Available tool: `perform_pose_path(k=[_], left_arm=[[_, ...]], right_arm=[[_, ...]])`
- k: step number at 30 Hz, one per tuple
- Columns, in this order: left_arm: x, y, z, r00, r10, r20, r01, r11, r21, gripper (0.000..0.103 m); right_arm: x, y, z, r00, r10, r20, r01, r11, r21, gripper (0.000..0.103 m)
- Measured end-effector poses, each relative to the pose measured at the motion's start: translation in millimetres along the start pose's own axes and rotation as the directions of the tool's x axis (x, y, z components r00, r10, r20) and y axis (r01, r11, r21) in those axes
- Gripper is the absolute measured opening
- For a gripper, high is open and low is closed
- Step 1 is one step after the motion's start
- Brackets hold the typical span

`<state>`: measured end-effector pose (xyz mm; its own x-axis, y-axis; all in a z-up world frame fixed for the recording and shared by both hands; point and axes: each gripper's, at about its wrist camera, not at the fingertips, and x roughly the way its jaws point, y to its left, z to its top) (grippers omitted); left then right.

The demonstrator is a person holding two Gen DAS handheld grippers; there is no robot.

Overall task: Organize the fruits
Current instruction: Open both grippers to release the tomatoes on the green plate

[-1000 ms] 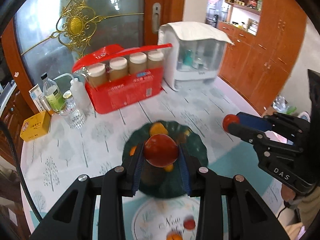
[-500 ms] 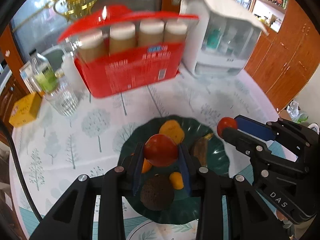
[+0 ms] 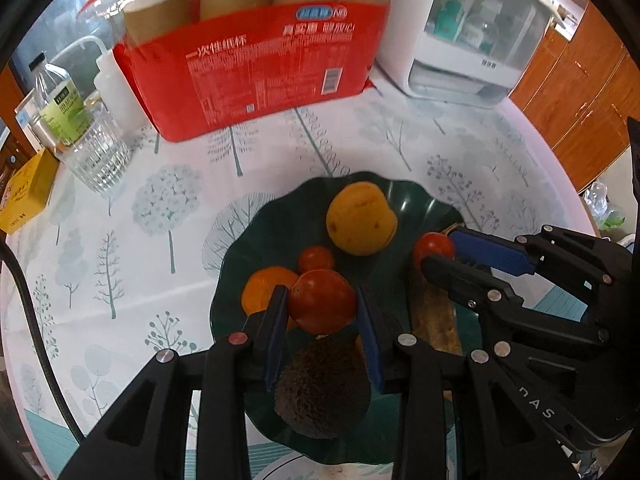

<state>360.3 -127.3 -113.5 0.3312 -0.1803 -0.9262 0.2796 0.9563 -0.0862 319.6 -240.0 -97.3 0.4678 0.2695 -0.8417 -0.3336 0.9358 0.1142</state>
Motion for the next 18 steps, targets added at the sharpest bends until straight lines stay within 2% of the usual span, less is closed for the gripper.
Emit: perform_pose_path(k=[2,6,7,9,11,18], left_arm=[[3,1,-1,1.0,0.005,-0.004,-0.005,1.0,0.007,0.034],[-1,0,-2,0.999,0.029,0.014,-0.03,0.999,0.019,0.058],[-2,1,-2,0.999,0.032,0.019,-0.032,0.999,0.019,0.061],[-6,5,-1,0.999,0.022,0.025,-0.022,1.0,0.006,0.072],[-9,7,-1,0.999,0.016,0.032,-0.016,1.0,-0.003,0.077],[-15,11,-4,0.999,0.034,0.043,-0.034,0.999,-0.003,0.079]], right_arm=[[4,1,-2,1.0,-0.008,-0.008,0.008,1.0,-0.006,0.025],[6,1,-2,0.999,-0.031,-0.013,0.03,0.999,-0.014,0.025],[6,0,-2,0.999,-0.031,-0.013,0.031,0.999,-0.01,0.025],[6,-3,-2,1.0,-0.023,-0.017,0.023,1.0,0.006,0.026],[5,-6,-2,1.0,-0.02,-0.018,0.02,1.0,0.019,0.027],[1,-4,1,0.999,-0.031,-0.008,0.031,0.999,0.022,0.028]])
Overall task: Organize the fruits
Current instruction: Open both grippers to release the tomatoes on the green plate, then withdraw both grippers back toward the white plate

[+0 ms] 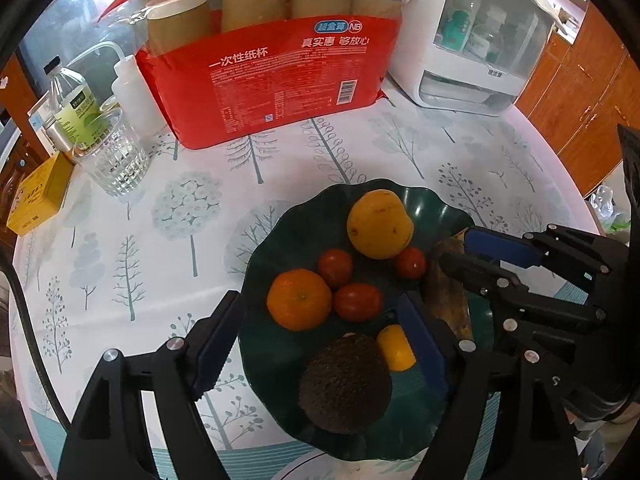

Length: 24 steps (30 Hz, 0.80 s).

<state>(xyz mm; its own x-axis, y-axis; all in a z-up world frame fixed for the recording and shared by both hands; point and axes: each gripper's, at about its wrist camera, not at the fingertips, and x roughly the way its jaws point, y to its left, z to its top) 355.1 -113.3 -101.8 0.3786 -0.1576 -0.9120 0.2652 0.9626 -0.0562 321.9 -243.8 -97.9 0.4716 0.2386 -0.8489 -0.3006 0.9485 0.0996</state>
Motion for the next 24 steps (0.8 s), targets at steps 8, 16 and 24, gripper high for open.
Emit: perform_pose_path(k=[8,16,24], left_arm=[[-6,4,-4,1.0,0.013,0.002,-0.013,1.0,-0.011,0.079],[-14,4,-9,1.0,0.015,0.006,-0.015,1.0,-0.013,0.084],[-24,5,-18,1.0,-0.025,-0.005,0.025,0.999,-0.041,0.086]], right_arm=[[-4,4,3,1.0,-0.011,0.004,0.011,1.0,-0.012,0.028],[-9,6,1,1.0,-0.018,-0.003,0.018,1.0,0.002,0.028],[-20,6,-4,1.0,-0.018,-0.007,0.018,0.999,0.027,0.035]])
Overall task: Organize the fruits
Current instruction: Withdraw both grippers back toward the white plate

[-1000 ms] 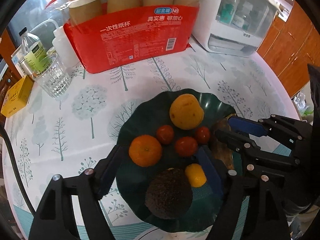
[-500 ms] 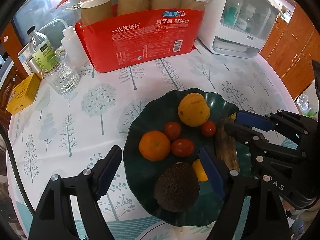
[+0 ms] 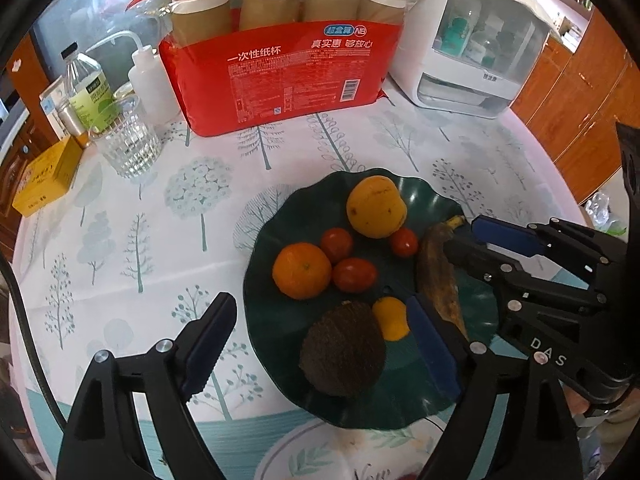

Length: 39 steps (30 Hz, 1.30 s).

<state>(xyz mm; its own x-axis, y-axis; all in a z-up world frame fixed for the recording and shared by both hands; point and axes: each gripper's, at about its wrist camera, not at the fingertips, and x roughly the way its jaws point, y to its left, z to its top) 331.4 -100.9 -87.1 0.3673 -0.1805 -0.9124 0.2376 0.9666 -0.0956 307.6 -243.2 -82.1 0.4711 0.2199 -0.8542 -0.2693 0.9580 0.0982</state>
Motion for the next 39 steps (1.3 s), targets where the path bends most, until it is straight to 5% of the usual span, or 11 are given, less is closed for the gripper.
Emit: perform_pose_path(k=[8,39], left_arm=[[-26,0,-16,0.998,-0.068,-0.011,0.068,0.998,-0.011,0.095],[-142,16,-128,0.994,-0.027,0.102,0.028,1.0,-0.009,0.095]], right_arm=[[-19,8,-15,1.0,0.005,-0.005,-0.005,1.0,0.028,0.036],[-128,91,-91,0.997,0.03,0.077,-0.034,0.998,0.059,0.038]])
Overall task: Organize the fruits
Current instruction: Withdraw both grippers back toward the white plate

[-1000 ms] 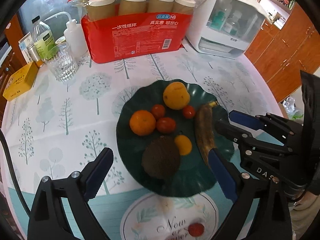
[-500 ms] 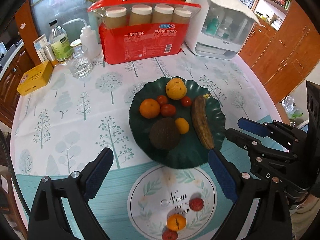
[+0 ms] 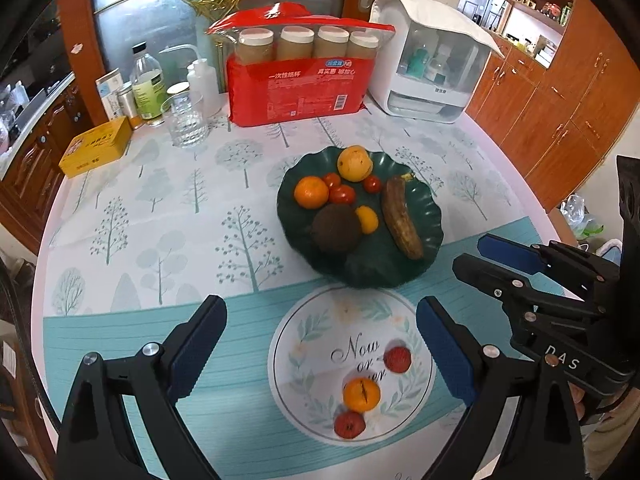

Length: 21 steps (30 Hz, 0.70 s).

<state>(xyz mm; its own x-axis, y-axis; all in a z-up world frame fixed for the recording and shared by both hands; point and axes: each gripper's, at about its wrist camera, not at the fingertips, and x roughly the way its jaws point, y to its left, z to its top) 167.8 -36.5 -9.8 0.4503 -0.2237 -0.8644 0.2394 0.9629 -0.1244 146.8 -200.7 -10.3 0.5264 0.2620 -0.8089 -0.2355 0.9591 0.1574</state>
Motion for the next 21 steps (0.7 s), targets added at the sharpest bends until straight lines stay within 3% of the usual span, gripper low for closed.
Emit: perform_pose_path(k=[8,17,21], left_arm=[[6,9,-45,1.0,0.02,0.008,-0.019,0.999,-0.03,0.095],[50,7,-103,0.993,-0.006,-0.12,0.004,1.0,-0.011,0.095],[65,0,-120,0.99,-0.002,-0.143,0.004,1.0,0.016,0.095]], right_arm=[[10,3,-33,0.999,-0.005,-0.034,0.006,0.999,0.049,0.039],[35,-2,-70,0.995,-0.003,-0.097,0.013,0.994,0.107,0.04],[47,-3,-83,0.991,0.003,-0.132,0.013,0.992,0.122,0.04]])
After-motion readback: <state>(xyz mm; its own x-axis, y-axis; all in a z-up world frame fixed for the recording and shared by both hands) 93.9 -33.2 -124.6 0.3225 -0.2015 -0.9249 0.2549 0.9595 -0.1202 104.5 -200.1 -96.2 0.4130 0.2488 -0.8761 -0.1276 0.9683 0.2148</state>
